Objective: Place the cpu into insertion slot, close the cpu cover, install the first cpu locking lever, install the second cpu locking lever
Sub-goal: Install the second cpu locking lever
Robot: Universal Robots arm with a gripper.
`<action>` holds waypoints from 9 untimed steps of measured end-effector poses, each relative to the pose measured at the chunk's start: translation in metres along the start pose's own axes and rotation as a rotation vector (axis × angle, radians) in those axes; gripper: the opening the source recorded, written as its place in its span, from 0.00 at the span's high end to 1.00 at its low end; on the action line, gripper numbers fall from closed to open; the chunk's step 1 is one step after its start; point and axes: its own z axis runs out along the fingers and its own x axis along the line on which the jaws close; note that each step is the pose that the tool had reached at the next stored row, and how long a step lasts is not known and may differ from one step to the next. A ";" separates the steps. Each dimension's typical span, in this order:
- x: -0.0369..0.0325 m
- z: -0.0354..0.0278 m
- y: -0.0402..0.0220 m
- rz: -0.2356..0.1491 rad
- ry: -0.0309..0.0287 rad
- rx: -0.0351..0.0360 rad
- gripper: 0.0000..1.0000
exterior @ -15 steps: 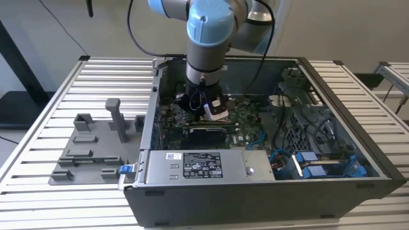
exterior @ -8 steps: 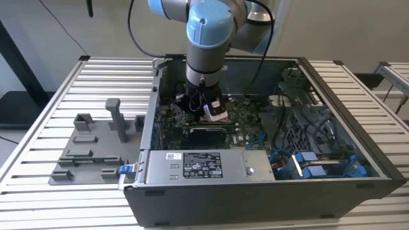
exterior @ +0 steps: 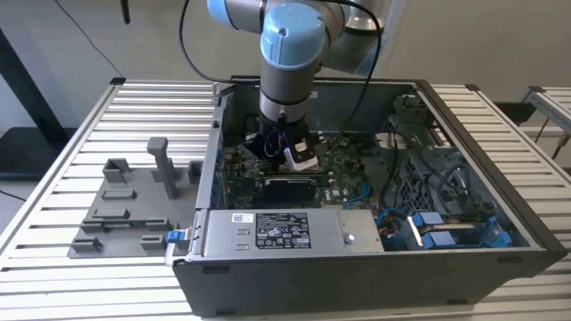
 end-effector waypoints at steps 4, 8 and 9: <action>-0.0001 0.0018 -0.0001 0.000 -0.0004 0.0016 0.89; -0.0002 0.0025 -0.0002 0.000 -0.0009 0.0075 0.89; -0.0004 0.0025 -0.0002 0.000 -0.0011 0.0098 0.89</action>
